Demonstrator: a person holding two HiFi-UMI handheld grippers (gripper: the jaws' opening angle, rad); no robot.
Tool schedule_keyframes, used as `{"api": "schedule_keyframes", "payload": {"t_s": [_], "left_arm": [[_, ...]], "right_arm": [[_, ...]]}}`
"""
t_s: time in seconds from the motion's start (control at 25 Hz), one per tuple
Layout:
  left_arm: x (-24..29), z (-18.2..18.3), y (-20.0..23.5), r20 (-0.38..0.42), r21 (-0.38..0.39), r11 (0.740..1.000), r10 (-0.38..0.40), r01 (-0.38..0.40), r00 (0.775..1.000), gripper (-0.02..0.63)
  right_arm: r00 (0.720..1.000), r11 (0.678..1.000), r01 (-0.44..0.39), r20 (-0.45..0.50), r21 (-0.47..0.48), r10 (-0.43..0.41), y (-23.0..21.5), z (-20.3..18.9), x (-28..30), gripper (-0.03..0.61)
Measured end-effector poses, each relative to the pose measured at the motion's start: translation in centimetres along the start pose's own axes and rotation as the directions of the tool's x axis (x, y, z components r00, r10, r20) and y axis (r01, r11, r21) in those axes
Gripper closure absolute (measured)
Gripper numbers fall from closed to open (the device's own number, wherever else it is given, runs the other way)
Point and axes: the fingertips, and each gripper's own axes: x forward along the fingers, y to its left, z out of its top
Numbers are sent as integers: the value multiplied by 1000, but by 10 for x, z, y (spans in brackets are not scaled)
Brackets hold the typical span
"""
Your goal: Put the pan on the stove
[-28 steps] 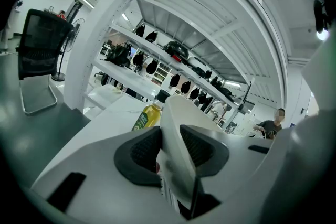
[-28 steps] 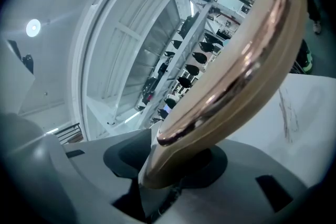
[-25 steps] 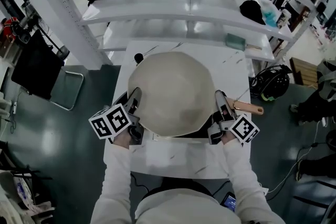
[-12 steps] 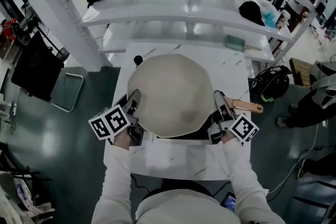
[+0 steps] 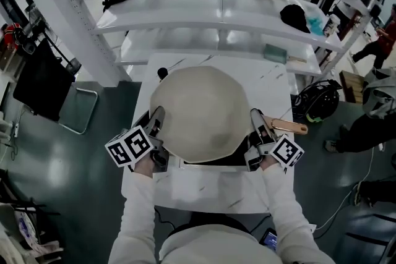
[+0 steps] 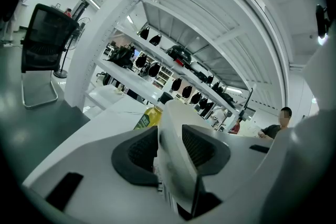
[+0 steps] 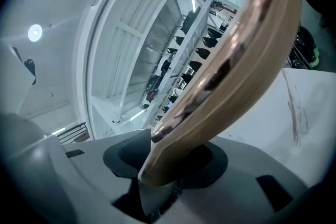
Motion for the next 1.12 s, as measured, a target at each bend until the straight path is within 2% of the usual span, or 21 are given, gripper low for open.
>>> {"api": "schedule_keyframes", "payload": {"t_s": [0.24,0.4,0.52,0.68,0.8,1.12], "left_arm": [[-2,-1,0,11,-3,1000,18,-18,1000,462],[-8,-2,3,24,-6,1000,30,-30,999,459],[-13,-1,1,32,-5,1000,26,-26,999,456],[-20,-1,-2,47,10,1000,24,-24,999,454],[-28,-1,-2,60,15,1000,27,-28,998,454],[-52,-4,-5,72,39,999,23,-26,997,456]], "right_arm": [[1000,1000,-10,-6,29,10,3,-3,-8,374],[999,999,34,-25,-38,-35,-4,-3,-21,371],[1000,1000,13,-12,21,-12,4,-7,-24,368],[999,999,32,-16,-7,-32,2,-10,-34,367],[1000,999,6,-9,35,-5,10,-17,-38,367],[991,989,123,-33,-86,-126,6,-29,-68,367]]}}
